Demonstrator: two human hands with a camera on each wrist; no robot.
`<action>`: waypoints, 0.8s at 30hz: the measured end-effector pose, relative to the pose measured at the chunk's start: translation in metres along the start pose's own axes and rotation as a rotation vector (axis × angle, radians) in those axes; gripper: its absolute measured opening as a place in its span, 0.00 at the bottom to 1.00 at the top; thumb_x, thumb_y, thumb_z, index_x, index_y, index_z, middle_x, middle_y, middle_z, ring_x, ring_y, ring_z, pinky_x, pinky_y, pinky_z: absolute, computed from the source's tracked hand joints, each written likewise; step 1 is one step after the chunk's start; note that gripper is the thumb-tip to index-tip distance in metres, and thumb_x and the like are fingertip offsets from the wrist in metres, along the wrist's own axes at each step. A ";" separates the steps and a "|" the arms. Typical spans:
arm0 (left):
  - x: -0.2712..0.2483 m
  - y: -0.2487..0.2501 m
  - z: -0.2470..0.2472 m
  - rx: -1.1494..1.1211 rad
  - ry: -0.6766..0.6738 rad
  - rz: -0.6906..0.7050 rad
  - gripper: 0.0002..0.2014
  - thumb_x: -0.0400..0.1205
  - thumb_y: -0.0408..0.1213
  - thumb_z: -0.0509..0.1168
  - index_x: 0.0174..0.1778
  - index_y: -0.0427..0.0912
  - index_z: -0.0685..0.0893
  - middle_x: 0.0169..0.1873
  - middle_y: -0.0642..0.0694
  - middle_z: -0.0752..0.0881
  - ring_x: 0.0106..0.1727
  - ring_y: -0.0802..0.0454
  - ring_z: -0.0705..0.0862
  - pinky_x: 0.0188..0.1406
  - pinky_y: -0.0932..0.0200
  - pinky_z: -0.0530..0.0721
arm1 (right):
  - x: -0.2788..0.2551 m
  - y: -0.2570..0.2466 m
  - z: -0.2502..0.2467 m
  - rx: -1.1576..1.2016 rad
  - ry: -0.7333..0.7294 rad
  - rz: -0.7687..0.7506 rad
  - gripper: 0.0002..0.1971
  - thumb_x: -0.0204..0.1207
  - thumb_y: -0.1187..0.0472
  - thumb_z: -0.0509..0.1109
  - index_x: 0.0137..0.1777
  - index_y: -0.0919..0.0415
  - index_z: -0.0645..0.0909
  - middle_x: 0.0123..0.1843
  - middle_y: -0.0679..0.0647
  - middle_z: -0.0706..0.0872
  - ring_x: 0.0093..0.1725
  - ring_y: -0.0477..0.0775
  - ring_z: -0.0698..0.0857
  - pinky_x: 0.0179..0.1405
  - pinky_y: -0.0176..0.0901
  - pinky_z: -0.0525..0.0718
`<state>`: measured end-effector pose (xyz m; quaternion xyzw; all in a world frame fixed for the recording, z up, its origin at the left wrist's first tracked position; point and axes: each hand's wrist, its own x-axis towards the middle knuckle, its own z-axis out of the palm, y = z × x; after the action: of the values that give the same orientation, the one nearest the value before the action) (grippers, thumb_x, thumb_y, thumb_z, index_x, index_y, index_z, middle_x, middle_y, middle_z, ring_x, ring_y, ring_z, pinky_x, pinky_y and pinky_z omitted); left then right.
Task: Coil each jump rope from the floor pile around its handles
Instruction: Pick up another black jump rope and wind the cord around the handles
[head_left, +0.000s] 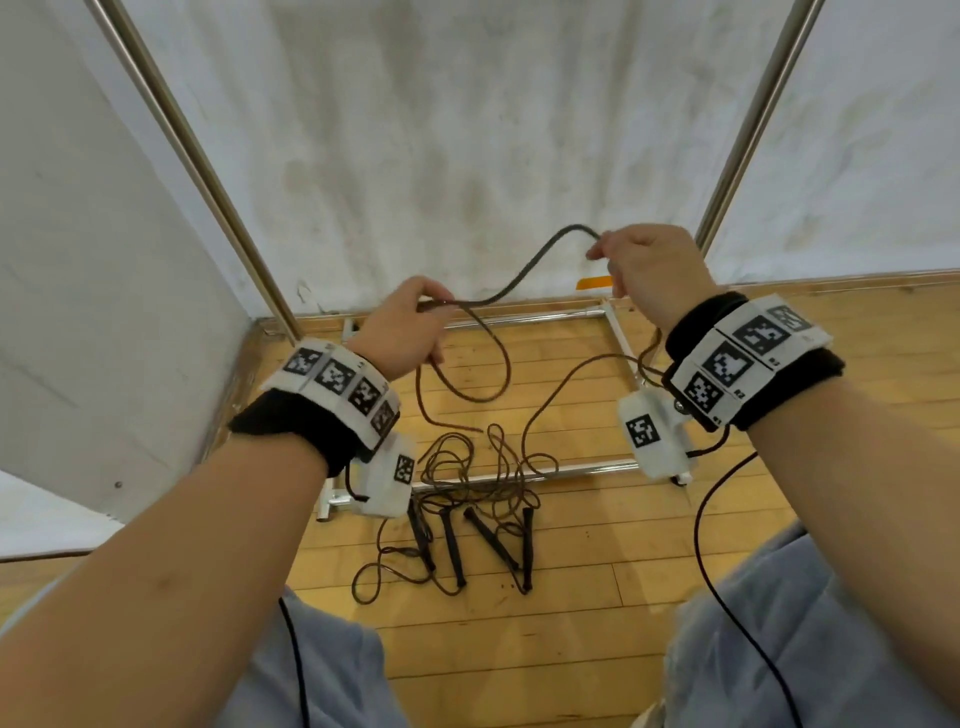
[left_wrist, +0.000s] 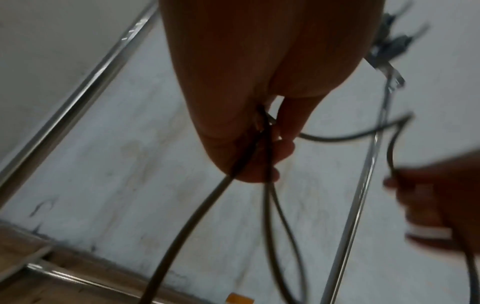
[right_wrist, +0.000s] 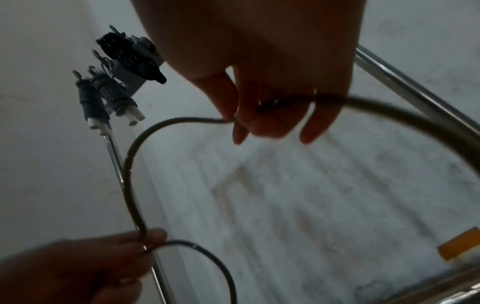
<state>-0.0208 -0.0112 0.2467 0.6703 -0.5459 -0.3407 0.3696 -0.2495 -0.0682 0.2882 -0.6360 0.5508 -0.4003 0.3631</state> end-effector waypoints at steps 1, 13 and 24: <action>0.002 0.005 -0.003 -0.080 0.047 -0.010 0.08 0.84 0.34 0.59 0.47 0.53 0.77 0.28 0.48 0.81 0.25 0.55 0.81 0.36 0.52 0.83 | 0.001 0.002 0.000 -0.090 -0.092 0.046 0.13 0.80 0.59 0.61 0.43 0.61 0.87 0.30 0.50 0.79 0.32 0.50 0.76 0.39 0.47 0.76; -0.019 0.041 -0.005 -0.290 -0.126 0.247 0.12 0.84 0.27 0.57 0.44 0.47 0.81 0.26 0.56 0.82 0.30 0.58 0.77 0.31 0.66 0.73 | -0.034 0.000 0.042 -0.134 -0.549 0.006 0.18 0.80 0.46 0.64 0.63 0.56 0.77 0.60 0.52 0.86 0.59 0.51 0.84 0.68 0.55 0.77; -0.016 0.024 -0.006 0.172 -0.051 0.186 0.07 0.82 0.40 0.67 0.39 0.55 0.82 0.34 0.55 0.82 0.35 0.60 0.78 0.36 0.66 0.75 | -0.025 -0.014 0.031 0.097 -0.095 -0.197 0.11 0.79 0.55 0.66 0.37 0.47 0.85 0.24 0.41 0.81 0.29 0.43 0.81 0.39 0.43 0.84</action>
<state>-0.0297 0.0027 0.2713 0.6373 -0.6421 -0.2736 0.3266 -0.2176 -0.0407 0.2853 -0.6869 0.4481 -0.4296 0.3779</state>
